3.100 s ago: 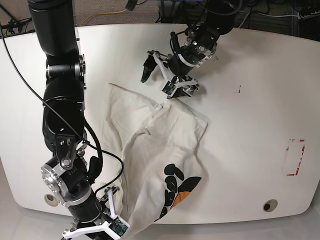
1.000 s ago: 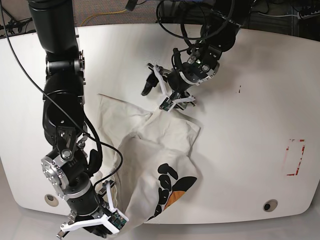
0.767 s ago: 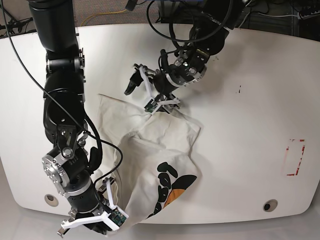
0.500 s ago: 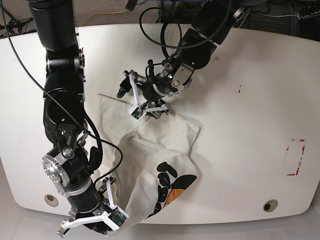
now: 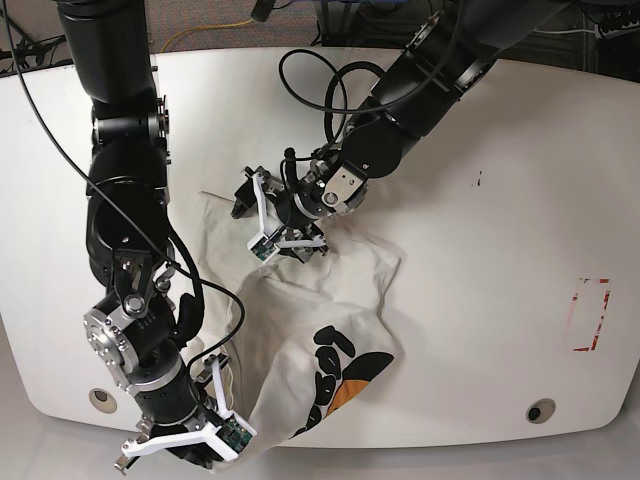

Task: Fold the T-shirt properly
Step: 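Reach the left gripper into the shirt and grasp another edge, then pull the grasped edges apart with both grippers, lifting the shirt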

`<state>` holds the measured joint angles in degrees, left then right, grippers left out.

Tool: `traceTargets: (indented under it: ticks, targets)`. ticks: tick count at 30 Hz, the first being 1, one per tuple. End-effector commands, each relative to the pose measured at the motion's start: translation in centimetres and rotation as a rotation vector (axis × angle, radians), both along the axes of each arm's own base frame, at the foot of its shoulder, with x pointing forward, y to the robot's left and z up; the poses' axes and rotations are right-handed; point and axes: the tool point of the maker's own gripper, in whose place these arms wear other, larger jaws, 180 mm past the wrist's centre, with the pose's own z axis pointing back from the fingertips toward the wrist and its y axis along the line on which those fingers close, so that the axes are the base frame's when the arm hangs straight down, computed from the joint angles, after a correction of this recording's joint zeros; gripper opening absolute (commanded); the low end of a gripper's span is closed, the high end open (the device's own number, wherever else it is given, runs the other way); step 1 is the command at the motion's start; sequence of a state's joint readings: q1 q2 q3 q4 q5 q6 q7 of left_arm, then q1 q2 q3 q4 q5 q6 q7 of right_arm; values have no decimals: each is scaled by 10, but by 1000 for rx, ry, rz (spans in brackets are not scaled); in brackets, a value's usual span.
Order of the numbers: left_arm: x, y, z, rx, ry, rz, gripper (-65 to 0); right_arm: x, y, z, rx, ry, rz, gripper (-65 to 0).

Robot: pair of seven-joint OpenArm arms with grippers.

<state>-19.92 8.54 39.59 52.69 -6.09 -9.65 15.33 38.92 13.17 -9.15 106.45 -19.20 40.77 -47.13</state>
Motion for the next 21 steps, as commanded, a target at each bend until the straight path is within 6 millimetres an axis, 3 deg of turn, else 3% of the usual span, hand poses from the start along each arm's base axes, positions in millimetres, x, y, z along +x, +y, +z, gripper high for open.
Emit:
traceTargets:
  ticks: [1,2,4,7,10,13,21]
  targets:
    - [3,-1,1,10,8,3,-201,0,0,26,12,-70,7,-650]
    - [3,-1,0,12,9,2,-228,0,0,26,12,-70,7,-650]
    - [3,0,0,11,12,8,-369,0,0,26,12,-70,7,-650]
    - [-4,2,-7,15,34,16,-639,0,1,26,15,-70,9,-650]
    - [-12,28,-29,103,97,26,-650,0,1,26,16,-70,10,-650]
    - [-5,63,-28,132,107,84,-650,0,2,26,17,-70,11,-650]
    - [-13,188,-15,229,69,190,-650,-1,2,26,17,-73,12,-650]
